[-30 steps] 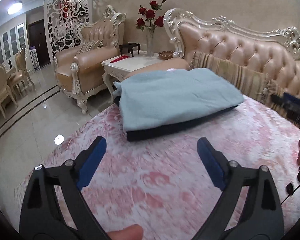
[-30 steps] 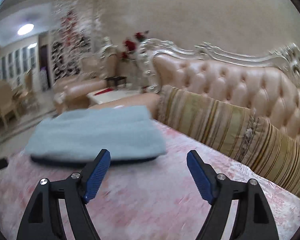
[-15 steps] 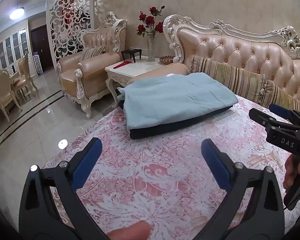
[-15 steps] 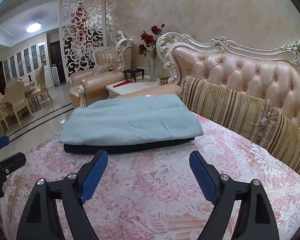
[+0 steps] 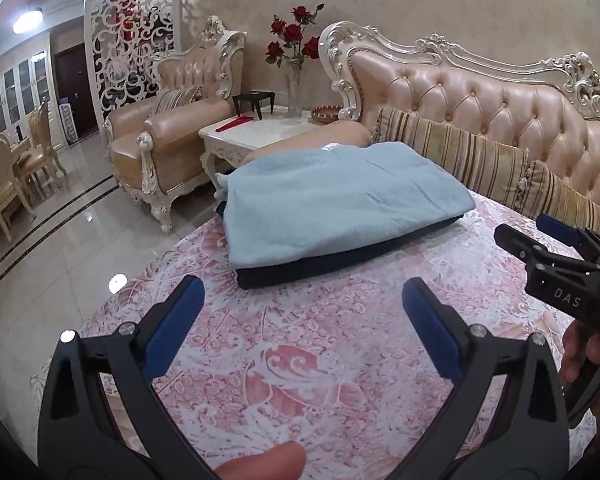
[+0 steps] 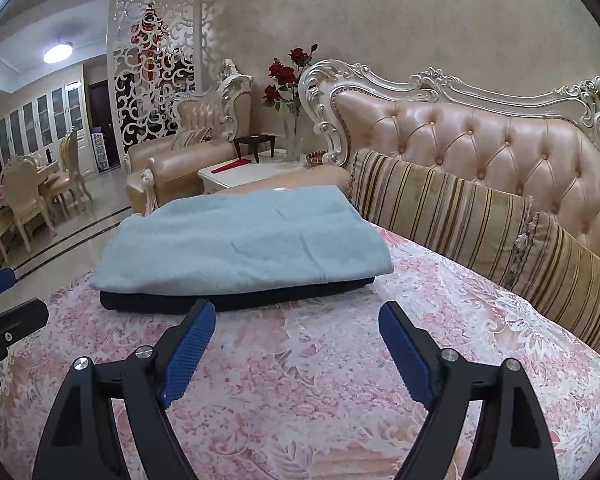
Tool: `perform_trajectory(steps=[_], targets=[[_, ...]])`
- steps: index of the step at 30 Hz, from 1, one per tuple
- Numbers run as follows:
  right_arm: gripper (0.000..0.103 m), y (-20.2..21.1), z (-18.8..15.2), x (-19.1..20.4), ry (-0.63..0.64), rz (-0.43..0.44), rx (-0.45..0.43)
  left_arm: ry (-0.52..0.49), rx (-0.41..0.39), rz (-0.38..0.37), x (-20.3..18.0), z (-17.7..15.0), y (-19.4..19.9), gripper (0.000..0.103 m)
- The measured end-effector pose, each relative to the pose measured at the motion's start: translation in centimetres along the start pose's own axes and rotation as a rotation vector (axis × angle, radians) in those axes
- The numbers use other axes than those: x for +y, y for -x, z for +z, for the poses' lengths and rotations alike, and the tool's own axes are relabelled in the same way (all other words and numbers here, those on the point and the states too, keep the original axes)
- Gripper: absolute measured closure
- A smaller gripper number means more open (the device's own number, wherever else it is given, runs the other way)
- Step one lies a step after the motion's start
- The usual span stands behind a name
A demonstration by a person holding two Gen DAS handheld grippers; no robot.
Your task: Fold clothes
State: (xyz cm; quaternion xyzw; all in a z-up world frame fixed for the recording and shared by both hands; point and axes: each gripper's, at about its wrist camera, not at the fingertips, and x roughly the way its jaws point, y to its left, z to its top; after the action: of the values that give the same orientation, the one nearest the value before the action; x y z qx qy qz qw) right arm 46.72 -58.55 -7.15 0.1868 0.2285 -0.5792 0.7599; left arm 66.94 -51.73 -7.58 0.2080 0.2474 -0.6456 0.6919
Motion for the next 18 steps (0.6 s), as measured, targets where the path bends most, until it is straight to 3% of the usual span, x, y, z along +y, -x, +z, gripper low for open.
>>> perform_trajectory(steps=[18], targets=[[0.018,0.13,0.05,0.83,0.035,0.063,0.012,-0.006,0.009,-0.011,-0.41,-0.30,-0.01,0.003]])
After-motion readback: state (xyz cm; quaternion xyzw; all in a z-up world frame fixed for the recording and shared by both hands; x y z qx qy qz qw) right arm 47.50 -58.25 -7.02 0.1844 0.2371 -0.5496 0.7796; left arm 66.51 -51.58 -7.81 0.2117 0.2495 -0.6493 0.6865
